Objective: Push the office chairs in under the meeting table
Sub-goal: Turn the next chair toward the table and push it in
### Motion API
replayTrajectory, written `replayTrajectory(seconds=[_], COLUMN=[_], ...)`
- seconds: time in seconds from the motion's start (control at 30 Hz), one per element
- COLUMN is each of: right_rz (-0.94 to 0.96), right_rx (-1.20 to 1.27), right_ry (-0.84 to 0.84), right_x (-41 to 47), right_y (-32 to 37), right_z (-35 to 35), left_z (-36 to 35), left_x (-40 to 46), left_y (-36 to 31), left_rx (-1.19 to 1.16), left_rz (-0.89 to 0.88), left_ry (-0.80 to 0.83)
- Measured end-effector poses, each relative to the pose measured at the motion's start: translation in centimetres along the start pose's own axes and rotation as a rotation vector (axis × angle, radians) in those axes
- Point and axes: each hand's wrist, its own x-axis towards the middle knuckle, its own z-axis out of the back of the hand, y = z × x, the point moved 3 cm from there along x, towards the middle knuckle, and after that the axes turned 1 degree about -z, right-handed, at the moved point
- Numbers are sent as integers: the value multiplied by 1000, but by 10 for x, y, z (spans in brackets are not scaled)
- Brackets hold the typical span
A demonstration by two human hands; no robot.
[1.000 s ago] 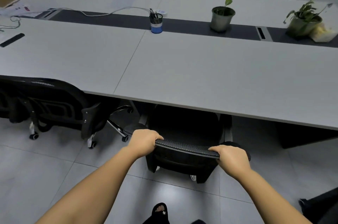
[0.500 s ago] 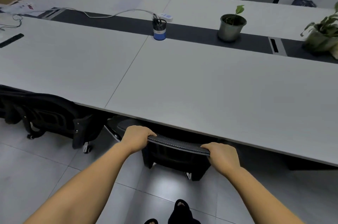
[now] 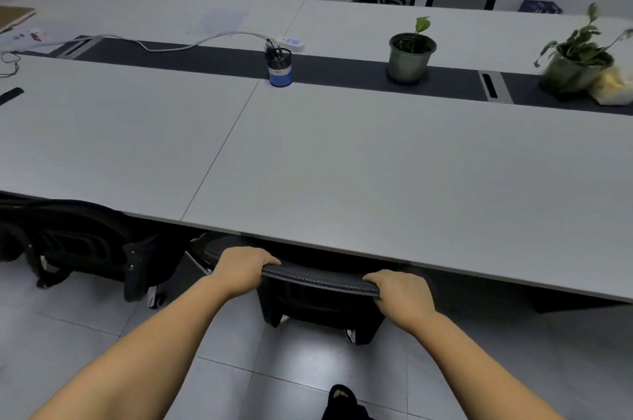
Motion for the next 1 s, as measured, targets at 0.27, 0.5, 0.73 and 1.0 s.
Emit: replayTrajectory(seconds=[0.27,0.5,0.73,1.0], right_rz=[-43,-103,-184,-371], right_rx=[205,862,1268,1347], right_ry=[16,-246,-501,-773], right_x=[-29,-114,-200,-278], right_y=[16,66,115,144], right_z=[30,54,26,-13], left_z=[15,46,34,14], left_x=[-13,-104,-202,-251], left_y=[3,-7,-11,-27], left_rx=[-20,-617,-1054,-1132], left_rz=[-135,-157,-121,-179], left_ry=[165,-176,-271,-372])
